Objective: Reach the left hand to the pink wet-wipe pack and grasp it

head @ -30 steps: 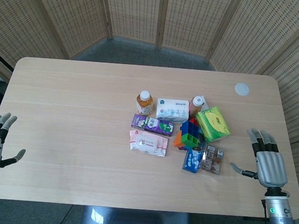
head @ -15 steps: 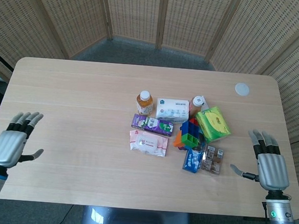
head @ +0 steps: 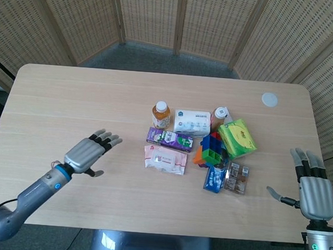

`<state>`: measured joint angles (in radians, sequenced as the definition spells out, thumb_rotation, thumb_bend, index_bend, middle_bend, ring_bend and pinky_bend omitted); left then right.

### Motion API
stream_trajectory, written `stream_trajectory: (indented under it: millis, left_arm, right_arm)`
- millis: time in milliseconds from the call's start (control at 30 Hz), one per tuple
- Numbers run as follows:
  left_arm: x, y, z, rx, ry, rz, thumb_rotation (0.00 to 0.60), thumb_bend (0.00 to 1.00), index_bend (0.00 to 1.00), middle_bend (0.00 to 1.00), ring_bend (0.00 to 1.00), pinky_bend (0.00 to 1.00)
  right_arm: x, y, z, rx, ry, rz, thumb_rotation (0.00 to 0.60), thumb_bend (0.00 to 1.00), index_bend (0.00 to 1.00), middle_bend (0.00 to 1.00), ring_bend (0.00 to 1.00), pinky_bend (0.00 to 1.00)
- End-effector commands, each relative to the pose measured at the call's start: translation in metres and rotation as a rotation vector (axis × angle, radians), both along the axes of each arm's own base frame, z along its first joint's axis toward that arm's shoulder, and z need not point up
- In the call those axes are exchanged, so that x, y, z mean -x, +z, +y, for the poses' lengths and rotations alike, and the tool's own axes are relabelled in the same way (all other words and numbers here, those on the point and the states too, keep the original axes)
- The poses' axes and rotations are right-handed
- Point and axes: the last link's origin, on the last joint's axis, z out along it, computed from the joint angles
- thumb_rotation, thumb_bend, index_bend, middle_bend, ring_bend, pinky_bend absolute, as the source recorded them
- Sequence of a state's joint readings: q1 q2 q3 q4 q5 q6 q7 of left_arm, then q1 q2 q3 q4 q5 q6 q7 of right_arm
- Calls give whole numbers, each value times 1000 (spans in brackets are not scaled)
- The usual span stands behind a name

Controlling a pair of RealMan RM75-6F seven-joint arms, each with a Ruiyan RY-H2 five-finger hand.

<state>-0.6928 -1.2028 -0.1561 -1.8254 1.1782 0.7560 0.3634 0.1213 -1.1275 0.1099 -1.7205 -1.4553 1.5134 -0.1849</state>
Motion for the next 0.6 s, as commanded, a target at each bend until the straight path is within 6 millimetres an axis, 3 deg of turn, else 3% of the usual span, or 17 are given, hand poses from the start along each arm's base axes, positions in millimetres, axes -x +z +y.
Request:
stream_trajectory:
  millis: [33,300,600]
  left_arm:
    - [-28,-26,15,52,-50,5,600,265,0,0,0,0]
    - [-65,-84,34,112,-126,73,600,267,0,0,0,0]
    - [-88,-129,47,155,-106,104,600,265,0,0,0,0]
  right_arm:
    - [3,6,5,18,-12,-1,317,30,0,0,0,0]
    - [6,15,11,43,-22,-2,319,29,0,0,0,0]
    - [12,23,18,69,-43,-5,315,29,0,0,0,0]
